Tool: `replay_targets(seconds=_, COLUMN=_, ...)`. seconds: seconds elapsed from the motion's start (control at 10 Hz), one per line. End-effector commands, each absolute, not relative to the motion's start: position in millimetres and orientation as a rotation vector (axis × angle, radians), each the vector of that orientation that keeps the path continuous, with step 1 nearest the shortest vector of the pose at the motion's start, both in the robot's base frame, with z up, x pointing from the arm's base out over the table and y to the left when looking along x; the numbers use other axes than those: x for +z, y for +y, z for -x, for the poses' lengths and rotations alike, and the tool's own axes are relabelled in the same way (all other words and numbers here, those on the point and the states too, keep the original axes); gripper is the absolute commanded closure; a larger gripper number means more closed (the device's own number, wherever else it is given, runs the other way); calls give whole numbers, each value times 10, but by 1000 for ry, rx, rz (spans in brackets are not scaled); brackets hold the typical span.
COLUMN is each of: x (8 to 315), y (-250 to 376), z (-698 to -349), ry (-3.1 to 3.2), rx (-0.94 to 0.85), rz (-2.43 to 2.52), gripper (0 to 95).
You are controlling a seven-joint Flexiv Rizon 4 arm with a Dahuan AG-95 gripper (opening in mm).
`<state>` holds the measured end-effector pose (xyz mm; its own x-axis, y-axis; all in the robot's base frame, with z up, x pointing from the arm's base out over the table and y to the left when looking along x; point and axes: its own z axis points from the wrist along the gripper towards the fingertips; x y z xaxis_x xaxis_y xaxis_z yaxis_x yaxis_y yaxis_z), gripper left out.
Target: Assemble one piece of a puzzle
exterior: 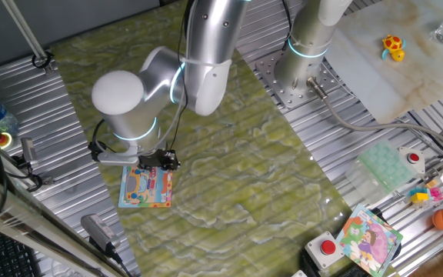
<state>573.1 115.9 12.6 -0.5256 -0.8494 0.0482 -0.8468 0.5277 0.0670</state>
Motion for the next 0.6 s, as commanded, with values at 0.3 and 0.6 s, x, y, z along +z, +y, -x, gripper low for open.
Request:
replay_targets(seconds=0.3, x=83, y=1092, z=-5791, ry=-2683, rx=-59, rz=-1503, gripper=380)
replay_targets(seconds=0.6, x=67, y=1095, z=-5789, ry=-2682, rx=-69, rz=-1511, gripper=380)
